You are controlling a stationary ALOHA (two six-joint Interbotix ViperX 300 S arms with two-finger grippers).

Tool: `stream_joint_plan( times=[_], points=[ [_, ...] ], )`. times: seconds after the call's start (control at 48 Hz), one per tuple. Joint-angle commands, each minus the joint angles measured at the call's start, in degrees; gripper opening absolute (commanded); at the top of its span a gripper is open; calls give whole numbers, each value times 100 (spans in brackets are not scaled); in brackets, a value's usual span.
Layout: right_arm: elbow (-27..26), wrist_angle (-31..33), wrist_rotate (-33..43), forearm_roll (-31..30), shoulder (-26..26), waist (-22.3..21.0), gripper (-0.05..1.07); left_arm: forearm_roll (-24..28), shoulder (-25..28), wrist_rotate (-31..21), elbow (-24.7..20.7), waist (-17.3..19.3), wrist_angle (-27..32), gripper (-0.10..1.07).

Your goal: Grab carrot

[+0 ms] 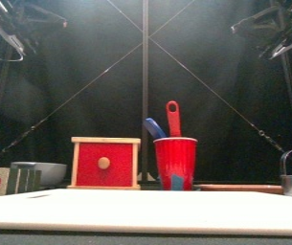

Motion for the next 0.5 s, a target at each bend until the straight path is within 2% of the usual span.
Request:
stream_joint_plan(
  times=[0.0,0.125,0.229,0.375,0.479],
  points=[
    [-26,9,70,35,185,-44,-2,185,158,53,-70,18,70,8],
    [-105,211,299,246,571,-44,4,211,281,53,-105,26,70,9],
    [-264,826,659,747,932,-35,9,202,369,44,-132,18,70,9],
    [-642,2725,1362,1661,1318,-70,16,202,448,44,-158,26,70,9],
    [-932,3937,1749,1749,1433,-132,19,211,466,53,-141,26,70,9]
  ],
)
